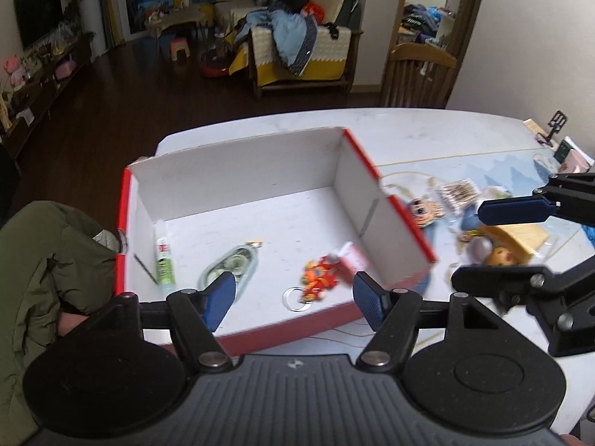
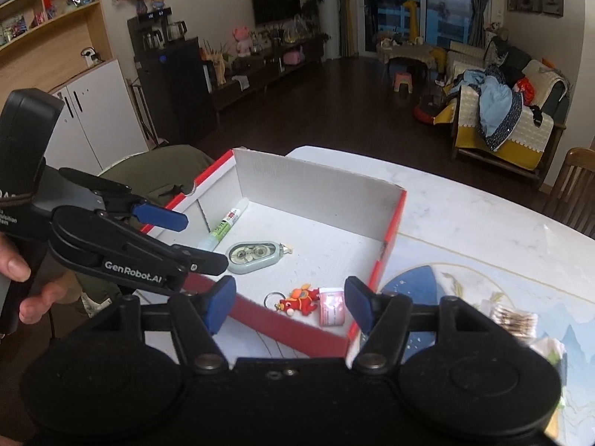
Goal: Organize objects
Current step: 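Open both grippers to release the marker and keychain in the box, then grasp the black snack packet with the left gripper while the right gripper grasps the bagged bread, then carry the black packet with the left gripper while the right gripper carries the bread toward the box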
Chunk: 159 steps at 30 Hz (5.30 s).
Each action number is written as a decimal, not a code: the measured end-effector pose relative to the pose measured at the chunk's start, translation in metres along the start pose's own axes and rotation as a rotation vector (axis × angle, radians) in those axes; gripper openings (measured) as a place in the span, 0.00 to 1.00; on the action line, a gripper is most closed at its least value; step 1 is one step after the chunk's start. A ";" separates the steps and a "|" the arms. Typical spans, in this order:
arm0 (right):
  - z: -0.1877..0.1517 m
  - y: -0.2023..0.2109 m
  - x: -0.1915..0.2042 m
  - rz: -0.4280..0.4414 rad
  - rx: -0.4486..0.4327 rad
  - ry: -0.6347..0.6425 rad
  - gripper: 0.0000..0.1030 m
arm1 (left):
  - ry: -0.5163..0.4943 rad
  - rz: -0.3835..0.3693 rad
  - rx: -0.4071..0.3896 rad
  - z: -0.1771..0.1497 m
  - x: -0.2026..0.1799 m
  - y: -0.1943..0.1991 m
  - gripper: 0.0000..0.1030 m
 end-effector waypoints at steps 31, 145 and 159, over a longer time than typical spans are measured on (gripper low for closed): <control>-0.163 0.092 -0.153 -0.149 0.096 -0.165 0.95 | -0.085 -0.099 0.050 -0.057 -0.206 -0.050 0.89; -0.088 0.067 -0.134 -0.080 0.169 -0.238 0.70 | 0.057 -0.062 -0.071 -0.049 -0.163 -0.008 0.56; -0.028 0.022 -0.060 -0.063 0.139 -0.164 0.70 | 0.049 0.005 -0.104 -0.021 -0.052 0.016 0.56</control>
Point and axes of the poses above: each gripper's, at about its wrist camera, not at the fingertips, and y roughly against the way its jaws point, x to its left, z to its top, the point moved 8 cm from there along -y, roughly the way its jaws point, and after that the axes turned 1 degree about -y, right-handed, at the moved point
